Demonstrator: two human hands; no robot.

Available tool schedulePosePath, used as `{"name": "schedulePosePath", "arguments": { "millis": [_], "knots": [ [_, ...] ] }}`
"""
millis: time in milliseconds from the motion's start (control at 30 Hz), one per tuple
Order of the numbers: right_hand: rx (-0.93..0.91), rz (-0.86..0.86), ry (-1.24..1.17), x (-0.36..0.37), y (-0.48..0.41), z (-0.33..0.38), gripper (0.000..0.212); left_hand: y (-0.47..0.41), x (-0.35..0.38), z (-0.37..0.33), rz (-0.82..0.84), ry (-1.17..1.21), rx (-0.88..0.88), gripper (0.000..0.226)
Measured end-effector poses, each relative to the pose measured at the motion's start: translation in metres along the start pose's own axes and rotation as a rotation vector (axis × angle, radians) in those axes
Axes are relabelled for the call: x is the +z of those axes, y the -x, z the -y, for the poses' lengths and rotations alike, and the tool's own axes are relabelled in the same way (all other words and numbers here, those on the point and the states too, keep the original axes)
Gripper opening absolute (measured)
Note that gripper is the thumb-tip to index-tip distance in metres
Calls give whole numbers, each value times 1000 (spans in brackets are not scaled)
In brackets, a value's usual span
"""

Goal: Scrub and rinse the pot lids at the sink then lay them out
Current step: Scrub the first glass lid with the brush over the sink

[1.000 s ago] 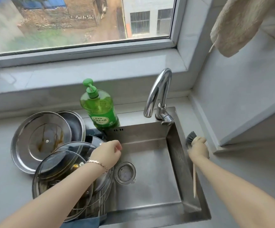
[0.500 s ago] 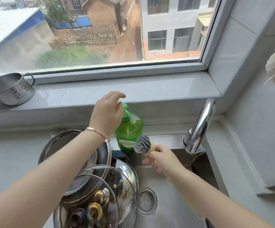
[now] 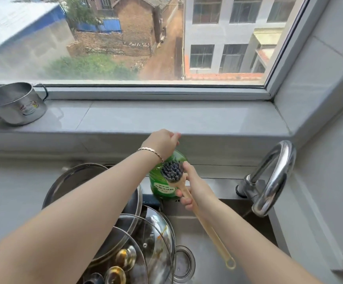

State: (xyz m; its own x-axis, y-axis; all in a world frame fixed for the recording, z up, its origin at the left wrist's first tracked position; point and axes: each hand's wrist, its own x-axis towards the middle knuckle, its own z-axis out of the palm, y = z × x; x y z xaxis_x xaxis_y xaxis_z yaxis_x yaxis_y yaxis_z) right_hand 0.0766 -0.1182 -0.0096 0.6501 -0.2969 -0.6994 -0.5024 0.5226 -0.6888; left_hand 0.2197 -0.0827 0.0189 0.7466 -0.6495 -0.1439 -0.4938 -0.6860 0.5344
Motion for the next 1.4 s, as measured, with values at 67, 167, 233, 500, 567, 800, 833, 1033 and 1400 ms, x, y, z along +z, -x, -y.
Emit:
{"name": "schedulePosePath", "arguments": {
  "millis": [67, 167, 233, 500, 567, 800, 833, 1033, 1400],
  "knots": [
    [2, -9, -7, 1, -3, -1, 45, 0, 3, 1, 3, -58, -2, 40],
    [4, -17, 0, 2, -5, -2, 43, 5, 9, 1, -33, -129, 16, 41],
    [7, -11, -15, 3, -4, -3, 44, 8, 6, -2, -8, -208, 41, 42],
    [-7, 12, -43, 9, -5, -3, 49, 11, 4, -3, -95, -219, 71, 39],
    [-5, 10, -48, 9, -6, -4, 49, 8, 6, 0, -95, -243, 78, 40],
    [-48, -13, 103, 4, 10, -15, 46, 14, 1, -2, -116, -196, 111, 43],
    [-65, -25, 148, 2, 15, -18, 44, 18, -4, -3, -188, -107, 135, 45],
    [-194, -35, 408, -22, 38, -47, 41, 110, 10, 53, -187, -264, 188, 28],
    [-151, -79, 559, -68, 76, -103, 35, 151, 56, 126, 565, -996, 360, 52]
  ]
}}
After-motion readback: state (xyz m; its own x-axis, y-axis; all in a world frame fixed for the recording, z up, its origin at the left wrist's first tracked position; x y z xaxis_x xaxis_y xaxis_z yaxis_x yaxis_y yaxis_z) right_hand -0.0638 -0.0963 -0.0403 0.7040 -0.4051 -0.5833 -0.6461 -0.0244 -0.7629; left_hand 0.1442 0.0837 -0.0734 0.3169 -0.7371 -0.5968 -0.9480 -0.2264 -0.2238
